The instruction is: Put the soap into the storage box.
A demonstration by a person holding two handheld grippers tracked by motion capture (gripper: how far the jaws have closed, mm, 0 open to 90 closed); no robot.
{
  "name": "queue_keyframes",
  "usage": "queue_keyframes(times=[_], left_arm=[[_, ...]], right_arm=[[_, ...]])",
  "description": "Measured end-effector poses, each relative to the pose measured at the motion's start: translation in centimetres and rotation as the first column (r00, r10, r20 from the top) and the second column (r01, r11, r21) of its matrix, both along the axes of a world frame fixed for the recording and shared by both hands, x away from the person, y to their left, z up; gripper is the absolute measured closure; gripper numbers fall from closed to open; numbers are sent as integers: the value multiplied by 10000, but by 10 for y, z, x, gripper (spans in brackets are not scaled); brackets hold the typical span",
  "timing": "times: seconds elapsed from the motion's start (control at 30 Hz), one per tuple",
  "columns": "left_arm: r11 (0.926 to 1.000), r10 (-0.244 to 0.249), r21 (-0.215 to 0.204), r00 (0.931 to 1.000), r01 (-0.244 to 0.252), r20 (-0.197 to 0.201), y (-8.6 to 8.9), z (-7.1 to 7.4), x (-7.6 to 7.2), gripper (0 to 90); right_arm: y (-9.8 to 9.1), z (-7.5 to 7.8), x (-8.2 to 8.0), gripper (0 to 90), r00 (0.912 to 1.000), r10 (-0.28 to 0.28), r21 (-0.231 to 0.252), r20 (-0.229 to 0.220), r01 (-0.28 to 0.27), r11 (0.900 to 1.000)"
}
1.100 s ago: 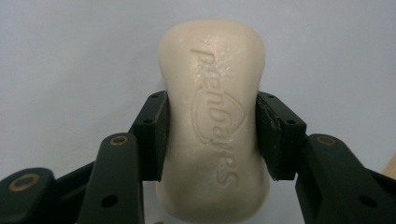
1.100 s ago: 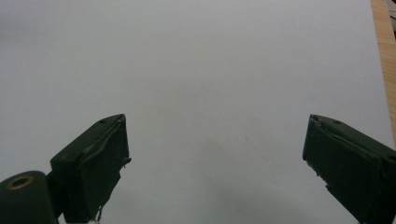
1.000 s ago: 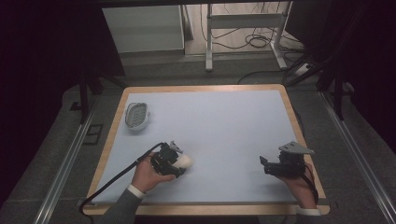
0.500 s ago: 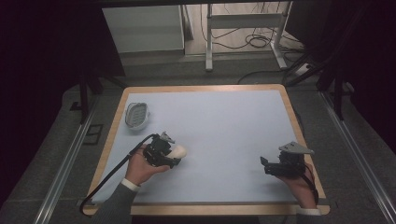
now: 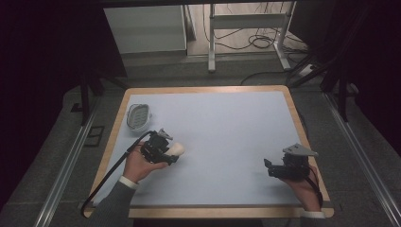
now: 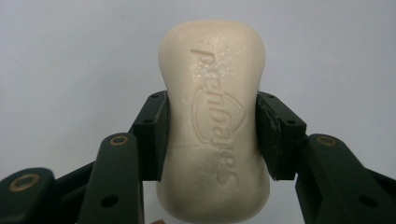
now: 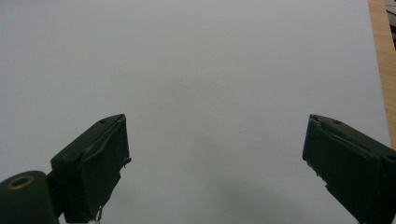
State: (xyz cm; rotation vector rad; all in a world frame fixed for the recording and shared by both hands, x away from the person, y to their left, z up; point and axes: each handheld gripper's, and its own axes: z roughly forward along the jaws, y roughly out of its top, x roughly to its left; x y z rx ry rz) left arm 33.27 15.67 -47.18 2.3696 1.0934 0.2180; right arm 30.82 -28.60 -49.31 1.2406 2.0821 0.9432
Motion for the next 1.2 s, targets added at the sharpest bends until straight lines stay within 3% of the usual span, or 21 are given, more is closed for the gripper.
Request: queue_keyframes(times=[0.47,0.57,0.67,0.9,1.2], left_arm=[[9990,409,-168,9992,-408,49,17,8,11,494],[9985,529,-186,9982,-524,277,20,10,13,494],[9978,664,-21,9975,-663,256,25,9,19,494],[9961,871,-174,9960,-868,186,30,10,26,494],[9934,1141,-187,9929,-1136,340,38,21,37,494]], right_arm=[[-3,-2,1,76,9995,-288,-37,-121,288,9996],[-4,-2,1,76,9994,-319,-21,-105,319,9995],[-4,-1,1,76,9994,-318,-16,-96,317,9995],[-5,-3,2,76,9994,-302,-21,-184,302,9995],[-6,-2,2,76,9992,-361,29,-172,361,9993]])
